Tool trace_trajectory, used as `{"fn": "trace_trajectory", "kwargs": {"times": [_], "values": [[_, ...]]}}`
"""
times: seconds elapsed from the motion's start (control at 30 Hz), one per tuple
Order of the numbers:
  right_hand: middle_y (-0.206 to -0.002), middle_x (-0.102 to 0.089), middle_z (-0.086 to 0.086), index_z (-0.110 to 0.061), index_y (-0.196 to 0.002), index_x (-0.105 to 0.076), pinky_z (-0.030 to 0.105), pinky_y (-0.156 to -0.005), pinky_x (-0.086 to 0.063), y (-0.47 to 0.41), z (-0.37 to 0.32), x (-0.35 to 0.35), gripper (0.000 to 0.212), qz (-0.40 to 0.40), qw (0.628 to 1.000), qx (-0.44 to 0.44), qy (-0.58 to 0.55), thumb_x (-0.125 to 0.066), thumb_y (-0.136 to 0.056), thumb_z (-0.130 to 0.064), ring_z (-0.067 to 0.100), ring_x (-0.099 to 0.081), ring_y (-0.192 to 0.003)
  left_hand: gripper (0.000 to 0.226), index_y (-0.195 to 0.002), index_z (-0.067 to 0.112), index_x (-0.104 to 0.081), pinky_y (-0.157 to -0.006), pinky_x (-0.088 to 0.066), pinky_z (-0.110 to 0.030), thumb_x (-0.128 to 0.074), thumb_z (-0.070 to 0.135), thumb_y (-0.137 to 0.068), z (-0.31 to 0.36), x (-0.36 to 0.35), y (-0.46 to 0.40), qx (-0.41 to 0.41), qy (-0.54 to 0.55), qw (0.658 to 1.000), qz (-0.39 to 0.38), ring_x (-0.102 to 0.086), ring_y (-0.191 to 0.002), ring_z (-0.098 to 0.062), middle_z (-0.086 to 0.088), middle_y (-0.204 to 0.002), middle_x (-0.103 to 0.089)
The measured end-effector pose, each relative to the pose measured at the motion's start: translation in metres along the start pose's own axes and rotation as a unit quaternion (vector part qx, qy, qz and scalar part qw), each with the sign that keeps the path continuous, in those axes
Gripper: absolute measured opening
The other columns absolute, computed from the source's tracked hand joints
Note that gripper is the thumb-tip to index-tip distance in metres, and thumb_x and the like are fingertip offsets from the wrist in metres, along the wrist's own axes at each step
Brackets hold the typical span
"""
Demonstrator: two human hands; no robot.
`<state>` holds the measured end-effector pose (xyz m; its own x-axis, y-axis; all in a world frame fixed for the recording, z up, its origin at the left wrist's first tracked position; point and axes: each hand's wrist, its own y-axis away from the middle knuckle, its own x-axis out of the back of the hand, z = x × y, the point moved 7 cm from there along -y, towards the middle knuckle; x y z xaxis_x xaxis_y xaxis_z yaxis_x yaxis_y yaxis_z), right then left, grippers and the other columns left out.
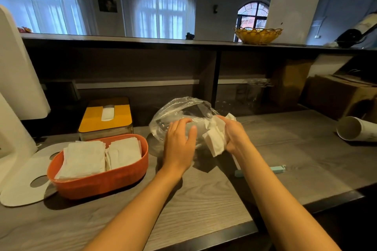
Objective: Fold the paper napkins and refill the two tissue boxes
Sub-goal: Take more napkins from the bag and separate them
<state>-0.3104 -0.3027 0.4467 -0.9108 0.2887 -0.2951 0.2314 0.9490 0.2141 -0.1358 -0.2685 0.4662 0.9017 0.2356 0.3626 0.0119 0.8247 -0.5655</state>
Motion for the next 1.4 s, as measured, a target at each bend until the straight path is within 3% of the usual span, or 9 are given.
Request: {"fn": "trace_trajectory", "kwargs": {"times": [0.1,0.27,0.47,0.67,0.87,1.03,1.13,1.27,1.4], "values": [[-0.101,-0.071,0.012,-0.014,-0.119,-0.065,0.040,-0.069,-0.060,0.013,-0.017,-0.014,0.027,-0.049,0.996,0.065,-0.044,-0.068,-0.092,-0.018,0.025,-0.071,-0.086,0.046,-0.127,0.028,-0.056,-0.085,-0.047,-0.015,-0.042,0.055,-0.092,0.011,-0.006,0.002,0.029,0.130,0.990,-0.035,-0.057,-0.106,0.004,0.013,-0.117,-0.059],[-0.098,-0.074,0.014,-0.008,-0.119,-0.067,0.044,-0.075,-0.061,0.013,-0.002,-0.034,0.032,-0.059,0.994,0.038,-0.080,-0.072,-0.089,-0.019,0.027,-0.073,-0.085,0.051,-0.128,0.030,-0.056,-0.094,-0.058,-0.041,-0.070,0.051,-0.084,-0.004,-0.041,0.017,0.224,0.377,0.885,-0.158,-0.068,-0.111,-0.015,-0.001,-0.124,-0.068],[-0.104,-0.074,0.018,-0.004,-0.115,-0.067,0.048,-0.083,-0.059,0.012,0.029,-0.032,0.032,-0.056,0.995,-0.031,-0.079,-0.072,-0.089,-0.021,0.033,-0.072,-0.095,0.028,-0.115,0.019,-0.065,-0.086,-0.061,-0.044,-0.075,0.019,-0.089,-0.032,-0.044,0.020,0.349,0.383,0.852,-0.080,-0.072,-0.100,-0.023,-0.008,-0.110,-0.074],[-0.112,-0.072,0.009,-0.013,-0.121,-0.064,0.036,-0.077,-0.054,0.011,0.013,-0.016,0.043,-0.031,0.998,0.040,-0.036,-0.059,-0.094,-0.046,0.025,-0.069,-0.103,0.019,-0.105,0.016,-0.065,-0.076,-0.061,-0.040,-0.067,0.003,-0.092,-0.038,-0.040,0.023,0.414,0.475,0.776,-0.031,-0.071,-0.096,-0.029,-0.012,-0.103,-0.073],[-0.119,-0.064,-0.002,-0.024,-0.119,-0.064,0.028,-0.079,-0.051,0.028,-0.005,-0.026,0.033,-0.092,0.970,0.152,0.165,-0.056,-0.096,-0.045,0.013,-0.061,-0.105,0.033,-0.115,0.024,-0.061,-0.081,-0.062,-0.038,-0.076,0.014,-0.087,-0.038,-0.022,0.013,0.318,0.353,0.878,-0.050,-0.069,-0.100,-0.020,-0.005,-0.114,-0.070],[-0.119,-0.062,-0.004,-0.019,-0.128,-0.065,0.016,-0.071,-0.049,0.029,0.000,-0.037,0.038,-0.121,0.925,0.200,0.299,-0.069,-0.091,-0.030,0.011,-0.059,-0.107,0.049,-0.131,0.029,-0.049,-0.089,-0.059,-0.037,-0.069,0.008,-0.092,-0.028,-0.023,0.012,0.283,0.314,0.895,-0.139,-0.062,-0.111,-0.021,-0.003,-0.123,-0.060],[-0.097,-0.069,-0.001,-0.012,-0.104,-0.073,0.016,-0.061,-0.051,0.024,-0.001,-0.029,0.014,-0.089,0.941,0.196,0.261,-0.065,-0.094,-0.019,0.012,-0.065,-0.085,0.046,-0.133,0.017,-0.047,-0.082,-0.062,-0.040,-0.064,0.001,-0.093,-0.033,-0.023,0.016,0.355,0.415,0.829,-0.122,-0.064,-0.111,-0.029,-0.012,-0.127,-0.059],[-0.074,-0.064,0.018,0.007,-0.082,-0.064,0.039,-0.058,-0.048,0.020,-0.015,-0.002,0.033,0.054,0.948,0.234,0.208,-0.058,-0.097,-0.022,0.031,-0.057,-0.065,0.052,-0.140,0.007,-0.043,-0.075,-0.061,-0.049,-0.057,-0.010,-0.093,-0.044,-0.026,0.021,0.420,0.517,0.741,-0.088,-0.061,-0.116,-0.041,-0.023,-0.134,-0.057],[-0.080,-0.064,0.002,-0.011,-0.080,-0.065,0.024,-0.061,-0.049,0.036,-0.040,0.011,0.021,0.089,0.939,0.312,0.117,-0.059,-0.098,-0.020,0.009,-0.059,-0.069,0.032,-0.125,0.009,-0.050,-0.089,-0.053,-0.054,-0.058,-0.002,-0.096,-0.045,-0.021,0.025,0.447,0.535,0.715,-0.054,-0.059,-0.116,-0.040,-0.021,-0.120,-0.061]]}}
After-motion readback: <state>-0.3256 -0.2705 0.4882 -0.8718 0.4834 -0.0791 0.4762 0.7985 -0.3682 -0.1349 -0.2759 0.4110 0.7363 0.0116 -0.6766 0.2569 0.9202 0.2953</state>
